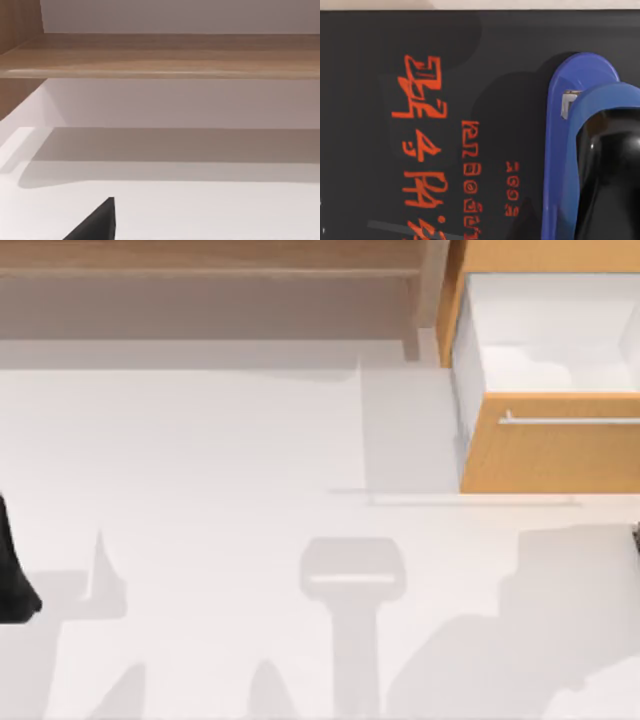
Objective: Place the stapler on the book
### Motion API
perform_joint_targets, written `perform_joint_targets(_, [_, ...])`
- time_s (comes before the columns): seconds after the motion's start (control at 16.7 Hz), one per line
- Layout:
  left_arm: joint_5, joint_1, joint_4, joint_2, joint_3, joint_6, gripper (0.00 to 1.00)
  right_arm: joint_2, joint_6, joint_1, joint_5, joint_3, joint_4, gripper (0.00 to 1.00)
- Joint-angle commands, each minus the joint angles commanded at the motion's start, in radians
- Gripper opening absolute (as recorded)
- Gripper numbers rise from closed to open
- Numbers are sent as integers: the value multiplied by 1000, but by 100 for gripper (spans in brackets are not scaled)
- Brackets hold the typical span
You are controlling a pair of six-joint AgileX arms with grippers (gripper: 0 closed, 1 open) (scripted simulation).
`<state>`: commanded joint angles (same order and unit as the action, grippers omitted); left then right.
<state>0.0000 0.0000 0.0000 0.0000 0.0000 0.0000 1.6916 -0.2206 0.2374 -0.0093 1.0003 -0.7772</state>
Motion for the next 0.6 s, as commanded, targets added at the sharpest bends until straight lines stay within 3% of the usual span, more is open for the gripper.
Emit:
perform_joint_targets(0.24, [0, 0, 0, 0, 0, 0, 100, 0, 0, 0, 0, 0, 0, 98])
perform_joint_targets(0.6, [0, 0, 0, 0, 0, 0, 100, 0, 0, 0, 0, 0, 0, 100])
